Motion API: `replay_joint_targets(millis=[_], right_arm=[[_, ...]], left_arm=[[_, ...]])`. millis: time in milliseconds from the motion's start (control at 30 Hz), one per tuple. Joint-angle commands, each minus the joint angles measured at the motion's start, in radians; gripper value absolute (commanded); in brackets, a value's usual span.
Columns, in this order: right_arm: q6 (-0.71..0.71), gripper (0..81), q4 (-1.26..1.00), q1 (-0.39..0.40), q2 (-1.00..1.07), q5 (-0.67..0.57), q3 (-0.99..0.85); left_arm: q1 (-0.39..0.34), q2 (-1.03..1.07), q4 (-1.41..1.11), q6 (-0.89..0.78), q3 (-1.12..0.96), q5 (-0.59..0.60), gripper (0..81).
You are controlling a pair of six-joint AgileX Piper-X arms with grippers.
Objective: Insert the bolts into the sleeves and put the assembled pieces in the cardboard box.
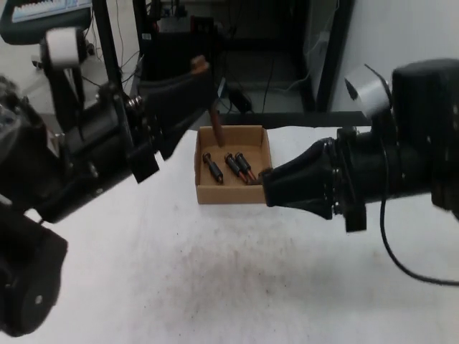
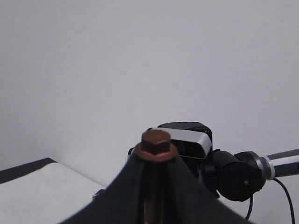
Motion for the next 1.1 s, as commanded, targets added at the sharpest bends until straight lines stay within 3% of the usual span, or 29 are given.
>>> replay_joint_targets(millis=[0, 300, 1067], right_arm=[[0.134, 0.9, -0.305, 0.034, -0.012, 0.090, 0.081], [0.162, 0.9, -0.425, 0.169, -0.009, 0.255, 0.133], [0.172, 0.9, -0.405, 0.179, -0.009, 0.248, 0.133]], left_arm=[[-0.002, 0.074, -0.129, -0.059, -0.005, 0.083, 0.3], [-0.002, 0.096, -0.118, -0.058, -0.008, 0.226, 0.3], [-0.002, 0.096, -0.118, -0.023, -0.008, 0.183, 0.3]])
